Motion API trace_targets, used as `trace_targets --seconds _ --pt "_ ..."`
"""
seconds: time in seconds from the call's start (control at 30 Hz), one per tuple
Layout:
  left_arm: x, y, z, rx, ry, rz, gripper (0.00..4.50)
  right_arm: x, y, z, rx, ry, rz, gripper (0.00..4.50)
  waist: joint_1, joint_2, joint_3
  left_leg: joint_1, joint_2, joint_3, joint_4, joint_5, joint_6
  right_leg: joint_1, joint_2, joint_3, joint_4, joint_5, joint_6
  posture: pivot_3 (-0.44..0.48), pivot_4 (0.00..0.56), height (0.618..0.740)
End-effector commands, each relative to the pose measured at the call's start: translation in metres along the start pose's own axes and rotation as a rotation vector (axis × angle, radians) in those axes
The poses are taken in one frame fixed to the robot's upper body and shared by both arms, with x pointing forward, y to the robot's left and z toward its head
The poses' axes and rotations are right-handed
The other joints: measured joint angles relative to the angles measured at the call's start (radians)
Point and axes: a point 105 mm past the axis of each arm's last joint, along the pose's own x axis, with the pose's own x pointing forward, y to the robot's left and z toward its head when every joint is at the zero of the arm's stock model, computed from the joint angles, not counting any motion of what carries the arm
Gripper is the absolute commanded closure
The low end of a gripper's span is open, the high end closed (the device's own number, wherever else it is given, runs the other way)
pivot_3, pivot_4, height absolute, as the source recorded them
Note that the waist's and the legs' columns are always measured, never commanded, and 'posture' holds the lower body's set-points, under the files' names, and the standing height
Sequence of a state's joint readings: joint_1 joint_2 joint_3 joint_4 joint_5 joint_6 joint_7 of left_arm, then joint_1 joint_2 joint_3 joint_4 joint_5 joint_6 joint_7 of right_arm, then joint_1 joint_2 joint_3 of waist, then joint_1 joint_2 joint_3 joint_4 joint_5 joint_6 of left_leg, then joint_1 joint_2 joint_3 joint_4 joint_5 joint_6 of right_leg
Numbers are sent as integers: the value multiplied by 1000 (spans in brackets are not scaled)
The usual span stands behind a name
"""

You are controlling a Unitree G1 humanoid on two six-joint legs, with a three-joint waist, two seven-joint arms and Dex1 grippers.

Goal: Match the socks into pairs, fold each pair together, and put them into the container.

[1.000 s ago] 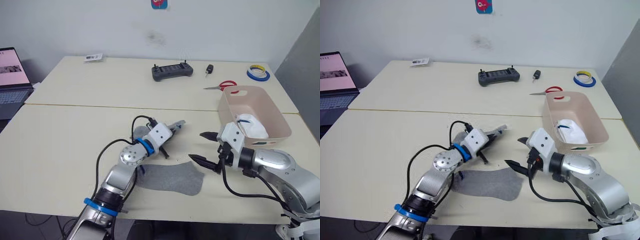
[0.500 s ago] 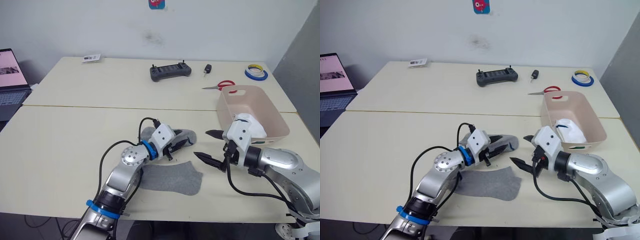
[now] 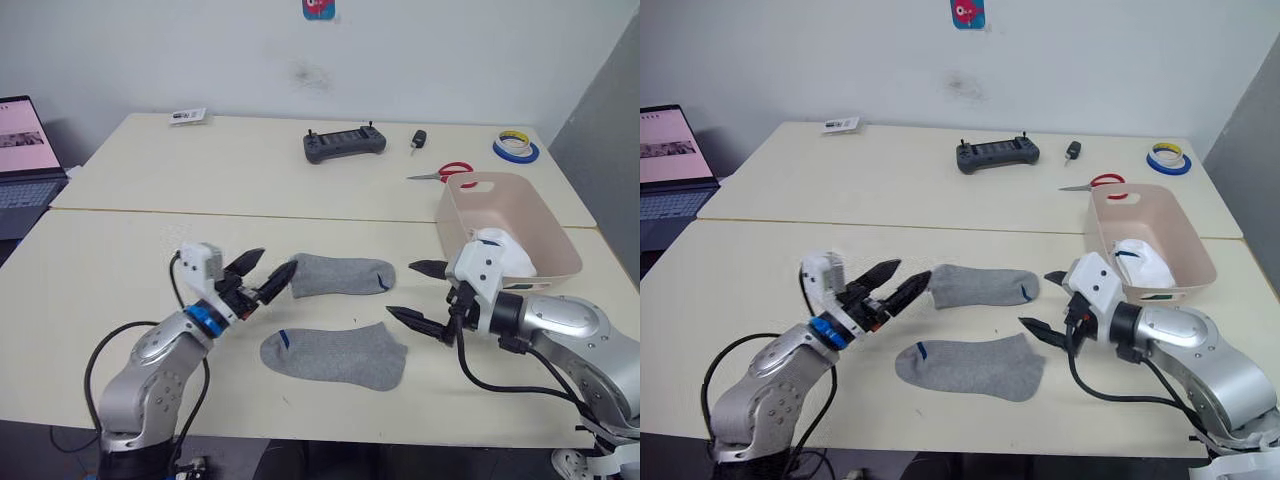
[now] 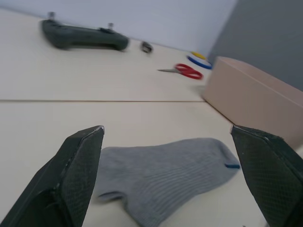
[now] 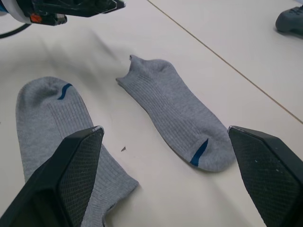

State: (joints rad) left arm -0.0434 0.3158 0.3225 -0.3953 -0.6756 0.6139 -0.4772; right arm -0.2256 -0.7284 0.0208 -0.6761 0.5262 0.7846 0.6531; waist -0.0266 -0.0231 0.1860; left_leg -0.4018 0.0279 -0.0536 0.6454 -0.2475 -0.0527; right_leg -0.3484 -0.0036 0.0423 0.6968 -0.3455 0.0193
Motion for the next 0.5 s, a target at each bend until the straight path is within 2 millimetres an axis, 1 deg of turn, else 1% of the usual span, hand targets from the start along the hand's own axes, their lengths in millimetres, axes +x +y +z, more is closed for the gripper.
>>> trace_targets --seconds 0.03,0.1,0.2,0.37,0.47,0.5 --pt "-21 25 4 -78 -26 162 50 -4 -3 9 -63 -12 -9 0 0 0 0 0 0 0 0 0 0 0 0 0 0 0 0 0 150 737" --pt "-27 29 -6 -165 6 183 50 -4 -3 4 -80 10 -3 0 0 0 0 0 1 -1 0 0 0 0 0 -1 0 0 0 0 150 737" --pt "-25 23 -15 -235 54 160 50 -3 -2 1 -94 21 7 0 2 0 0 0 0 -1 0 0 0 0 0 0 0 0 0 0 150 737" --pt "-5 5 -27 -330 98 117 50 -1 -1 1 -103 18 18 0 3 0 0 0 -1 0 0 0 0 1 0 -1 0 0 0 0 150 737" --pt "9 3 -33 -345 114 138 50 0 0 0 -103 19 24 0 2 0 0 0 0 0 0 0 0 1 0 0 0 0 0 0 150 737" --pt "13 6 -35 -349 117 163 50 -1 0 0 -104 21 24 0 2 0 0 0 0 0 0 0 0 1 1 0 0 0 0 0 150 737"
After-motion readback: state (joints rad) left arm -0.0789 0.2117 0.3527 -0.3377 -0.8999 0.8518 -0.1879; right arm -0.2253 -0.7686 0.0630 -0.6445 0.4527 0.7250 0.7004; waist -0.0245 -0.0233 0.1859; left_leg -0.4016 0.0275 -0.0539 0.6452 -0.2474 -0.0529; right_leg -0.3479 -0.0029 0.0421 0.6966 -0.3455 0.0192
